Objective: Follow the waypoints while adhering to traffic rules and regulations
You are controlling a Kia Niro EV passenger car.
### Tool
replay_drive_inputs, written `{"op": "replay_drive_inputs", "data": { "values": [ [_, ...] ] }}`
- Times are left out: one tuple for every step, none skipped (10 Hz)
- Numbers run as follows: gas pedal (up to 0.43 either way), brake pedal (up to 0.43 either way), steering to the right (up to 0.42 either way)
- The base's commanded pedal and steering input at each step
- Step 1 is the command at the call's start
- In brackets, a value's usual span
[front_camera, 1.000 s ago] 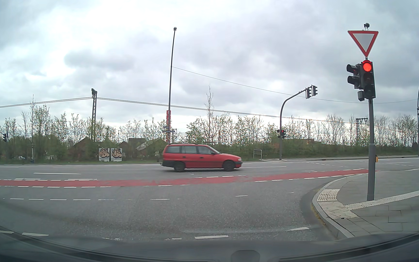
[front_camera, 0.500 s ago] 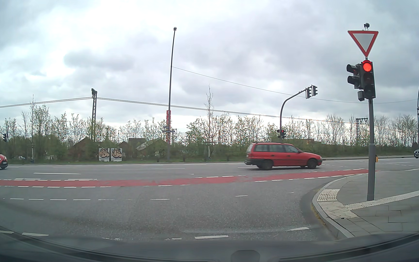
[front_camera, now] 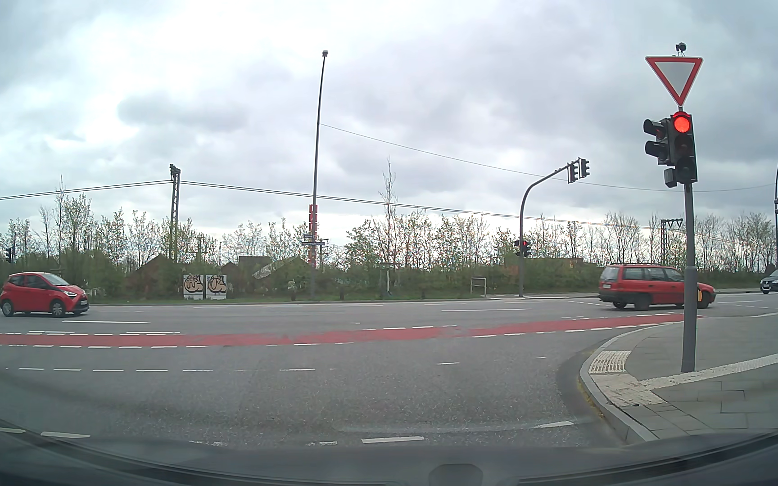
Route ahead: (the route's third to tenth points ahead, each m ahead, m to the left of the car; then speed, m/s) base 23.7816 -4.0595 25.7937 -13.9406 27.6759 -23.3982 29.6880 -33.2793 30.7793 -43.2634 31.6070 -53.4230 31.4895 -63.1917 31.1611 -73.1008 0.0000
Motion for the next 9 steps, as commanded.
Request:
{"op": "replay_drive_inputs", "data": {
  "values": [
    [0.000, 0.006, 0.002],
    [0.000, 0.006, 0.002],
    [0.000, 0.006, 0.002],
    [0.000, 0.006, 0.002],
    [0.000, 0.006, 0.002],
    [0.000, 0.006, 0.002],
    [0.000, 0.006, 0.002],
    [0.000, 0.006, 0.002],
    [0.000, 0.000, 0.002]
  ]
}}
